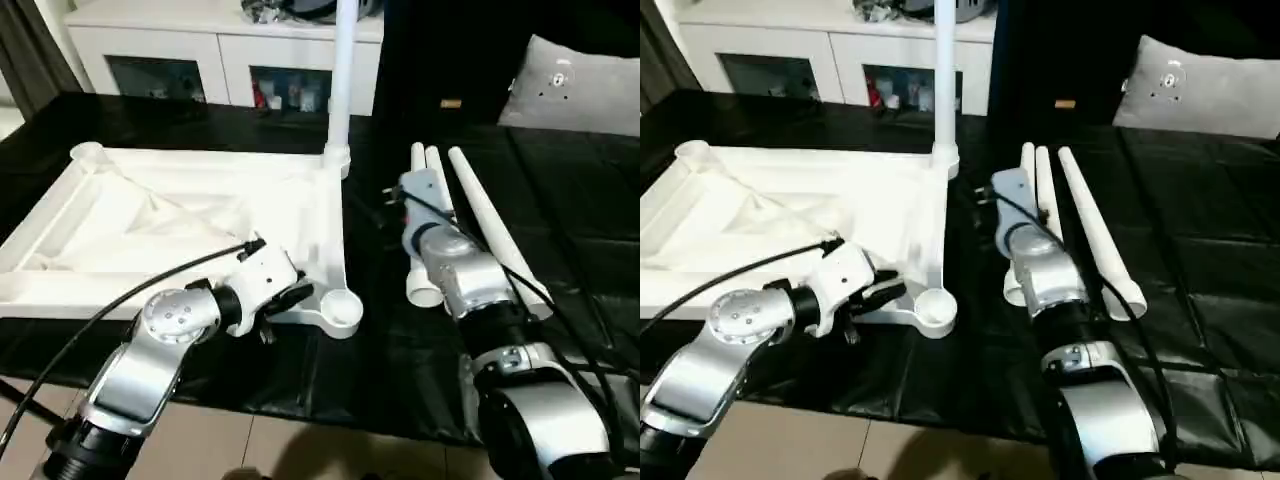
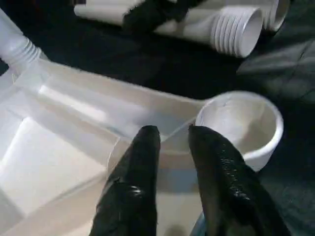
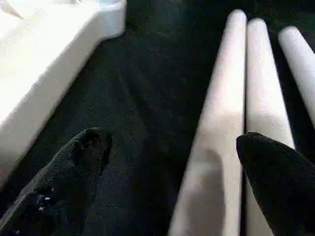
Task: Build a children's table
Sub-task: Pick table leg
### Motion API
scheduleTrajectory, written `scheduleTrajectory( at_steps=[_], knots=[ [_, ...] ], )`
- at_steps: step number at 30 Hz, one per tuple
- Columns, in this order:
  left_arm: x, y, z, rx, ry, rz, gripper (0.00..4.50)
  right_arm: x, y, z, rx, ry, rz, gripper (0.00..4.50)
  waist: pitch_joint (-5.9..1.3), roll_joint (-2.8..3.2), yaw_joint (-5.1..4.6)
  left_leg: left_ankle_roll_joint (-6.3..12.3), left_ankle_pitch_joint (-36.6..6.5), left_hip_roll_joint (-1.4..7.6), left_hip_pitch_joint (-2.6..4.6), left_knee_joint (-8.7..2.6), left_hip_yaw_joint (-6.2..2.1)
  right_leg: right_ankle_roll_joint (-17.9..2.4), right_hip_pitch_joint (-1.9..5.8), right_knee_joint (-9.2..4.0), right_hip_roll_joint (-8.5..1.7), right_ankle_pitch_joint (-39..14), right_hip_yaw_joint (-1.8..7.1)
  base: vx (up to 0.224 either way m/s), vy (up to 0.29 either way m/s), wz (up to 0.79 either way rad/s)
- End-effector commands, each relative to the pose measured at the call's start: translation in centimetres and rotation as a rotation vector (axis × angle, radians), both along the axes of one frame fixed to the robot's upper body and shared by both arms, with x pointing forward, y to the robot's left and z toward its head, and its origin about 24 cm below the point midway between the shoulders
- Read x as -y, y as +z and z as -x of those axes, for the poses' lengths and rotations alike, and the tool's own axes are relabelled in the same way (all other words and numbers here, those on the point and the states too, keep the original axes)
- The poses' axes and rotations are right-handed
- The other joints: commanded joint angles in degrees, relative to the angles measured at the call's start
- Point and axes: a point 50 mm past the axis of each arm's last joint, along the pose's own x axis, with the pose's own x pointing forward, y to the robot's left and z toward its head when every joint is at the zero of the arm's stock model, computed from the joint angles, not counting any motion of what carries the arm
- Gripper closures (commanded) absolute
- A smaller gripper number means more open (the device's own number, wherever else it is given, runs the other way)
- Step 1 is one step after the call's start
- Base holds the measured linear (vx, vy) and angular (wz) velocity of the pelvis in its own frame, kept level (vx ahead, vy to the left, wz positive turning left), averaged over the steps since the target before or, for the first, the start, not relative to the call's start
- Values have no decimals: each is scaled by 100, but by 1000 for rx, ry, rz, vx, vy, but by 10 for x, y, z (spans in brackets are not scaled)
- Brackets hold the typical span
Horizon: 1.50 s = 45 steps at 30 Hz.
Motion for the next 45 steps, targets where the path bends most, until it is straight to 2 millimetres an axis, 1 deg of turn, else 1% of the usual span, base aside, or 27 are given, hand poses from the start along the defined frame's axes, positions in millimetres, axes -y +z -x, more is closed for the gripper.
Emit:
scheduleTrajectory(
  at_steps=[1, 2, 6, 10, 11, 13, 15, 16, 19, 21, 22, 23, 24, 26, 27, 28, 29, 31, 32, 33, 34, 38, 39, 40, 41, 42, 45],
  knots=[
    [-1, 6, 1, 6, 3, 19, 290, 1, 2, -2, -16, -18, 1, 0, -378, -7, -5, -38, -860, 191, -16, -399, -4, -793, 339, -365, -462, -1434, 342, 0, 0, 0],
    [0, 7, 1, 4, 2, 24, 284, 2, 1, -2, -24, -24, 0, 0, -377, 4, 1, -46, -860, 194, -10, -398, -3, -796, 330, -364, -464, -1456, 342, 0, 0, 0],
    [0, 9, 2, 0, 2, 38, 253, 3, -3, -1, -51, -36, 3, 0, -378, 4, 3, -56, -886, 187, -12, -397, -1, -746, 334, -373, -462, -1519, 340, 0, 0, 0],
    [2, 9, 3, -7, -3, 45, 231, 4, -12, 3, -118, -34, 0, 0, -380, 1, 3, -57, -862, 189, -15, -395, -3, -778, 335, -364, -460, -1446, 338, 0, 0, 0],
    [2, 9, 3, -7, -3, 45, 216, 3, -13, 3, -123, -34, 0, 0, -377, -10, 3, -53, -846, 189, -17, -397, -4, -781, 340, -360, -455, -1433, 337, 0, 0, 0],
    [2, 9, 3, -8, -2, 44, 208, 3, -14, 4, -135, -35, 0, 0, -378, -3, 0, -56, -864, 193, -12, -397, -4, -771, 333, -364, -457, -1461, 337, 0, 0, 0],
    [2, 9, 4, -4, 4, 38, 193, 3, -17, 6, -151, -38, -6, 0, -373, -46, -9, -52, -855, 190, -15, -399, 2, -751, 340, -369, -456, -1494, 337, 0, 0, 0],
    [2, 9, 4, 0, 7, 33, 176, 3, -17, 7, -155, -40, -10, 0, -372, -25, 0, -53, -862, 186, -13, -394, 3, -732, 334, -374, -463, -1559, 339, 0, 0, 0],
    [2, 9, 5, 5, 12, 29, 166, 3, -19, 9, -175, -42, -28, 0, -373, -29, -4, -69, -883, 190, -10, -399, 0, -701, 331, -375, -456, -1589, 336, 0, 0, 0],
    [2, 8, 5, 5, 14, 29, 140, 2, -21, 11, -204, -37, -57, 0, -370, -17, -7, -86, -941, 193, 0, -402, -1, -694, 321, -380, -450, -1596, 337, 0, 0, 0],
    [2, 8, 5, 5, 14, 29, 140, 2, -21, 11, -208, -36, -61, 0, -369, -25, -11, -87, -955, 189, 2, -403, 0, -682, 324, -384, -444, -1605, 337, 0, 0, 0],
    [3, 8, 6, 4, 13, 27, 134, 0, -24, 14, -261, -19, -113, 0, -377, -9, -8, -84, -933, 186, 2, -401, -6, -678, 333, -369, -443, -1557, 339, 0, 0, 0],
    [3, 8, 6, 4, 13, 27, 124, 0, -24, 14, -261, -19, -113, 0, -375, -16, -9, -71, -948, 186, -4, -403, -3, -669, 337, -378, -441, -1544, 340, 0, 0, 0],
    [3, 8, 6, 6, 8, 24, 116, -1, -27, 19, -309, -6, -144, 0, -376, 6, -2, -81, -932, 189, 0, -401, -9, -688, 331, -380, -447, -1544, 338, 0, 0, 0],
    [4, 8, 6, 6, 6, 23, 97, -1, -28, 20, -321, -4, -146, 17, -371, 9, -9, -93, -968, 190, -2, -404, -8, -690, 330, -392, -441, -1561, 336, 0, 0, 0],
    [4, 8, 5, 8, 3, 21, 97, 0, -30, 22, -334, 0, -145, 17, -377, 24, -2, -105, -974, 191, 3, -403, -13, -692, 332, -389, -446, -1565, 334, 0, 0, 0],
    [5, 8, 5, 9, 0, 19, 88, 1, -31, 23, -343, 5, -144, 35, -376, 13, -3, -110, -981, 189, 4, -401, -9, -695, 330, -395, -444, -1564, 336, 0, 0, 0],
    [5, 9, 5, 10, -4, 17, 73, 1, -32, 24, -357, 14, -149, 47, -375, 12, -4, -124, -1001, 192, 6, -405, -13, -704, 332, -395, -445, -1592, 333, 0, 0, 0],
    [6, 9, 5, 10, -7, 16, 62, 1, -33, 26, -368, 21, -151, 61, -378, 84, 6, -148, -1028, 193, 11, -404, -26, -713, 329, -385, -452, -1596, 333, 0, 0, 0],
    [6, 9, 4, 10, -10, 15, 55, 1, -34, 27, -376, 25, -153, 72, -377, 56, -5, -158, -1083, 189, 15, -406, -23, -706, 336, -405, -440, -1591, 329, 0, 0, 0],
    [7, 8, 4, 9, -19, 10, 50, 1, -35, 29, -387, 29, -153, 79, -376, 82, 1, -164, -1091, 191, 13, -406, -28, -705, 335, -405, -442, -1580, 330, 0, 0, 0],
    [8, 8, 4, 9, -29, 5, 18, 3, -37, 32, -405, 41, -159, 114, -379, 66, 2, -184, -1180, 193, 28, -409, -30, -713, 335, -411, -441, -1610, 327, 0, 0, 0],
    [9, 8, 4, 11, -31, 5, 11, 4, -39, 33, -415, 46, -156, 123, -375, 25, -2, -179, -1168, 194, 20, -412, -26, -717, 340, -417, -443, -1638, 327, 0, 0, 0],
    [10, 8, 4, 12, -33, 6, 5, 4, -40, 34, -420, 47, -154, 130, -378, 42, 8, -181, -1150, 196, 22, -410, -31, -725, 340, -409, -451, -1638, 329, 0, 0, 0],
    [10, 9, 4, 13, -34, 8, 0, 5, -41, 35, -426, 47, -154, 146, -371, 42, 6, -178, -1175, 196, 24, -410, -28, -725, 334, -417, -450, -1683, 329, 0, 0, 0],
    [12, 9, 4, 16, -37, 12, 0, 6, -44, 36, -439, 48, -153, 152, -370, 26, 7, -172, -1190, 195, 24, -412, -29, -711, 338, -419, -455, -1747, 327, 0, 0, 0],
    [13, 10, 5, 16, -38, 15, 0, 6, -46, 37, -446, 48, -153, 178, -368, 32, 3, -184, -1234, 196, 30, -416, -32, -663, 330, -437, -454, -1850, 325, 0, 0, 0]
  ],
)
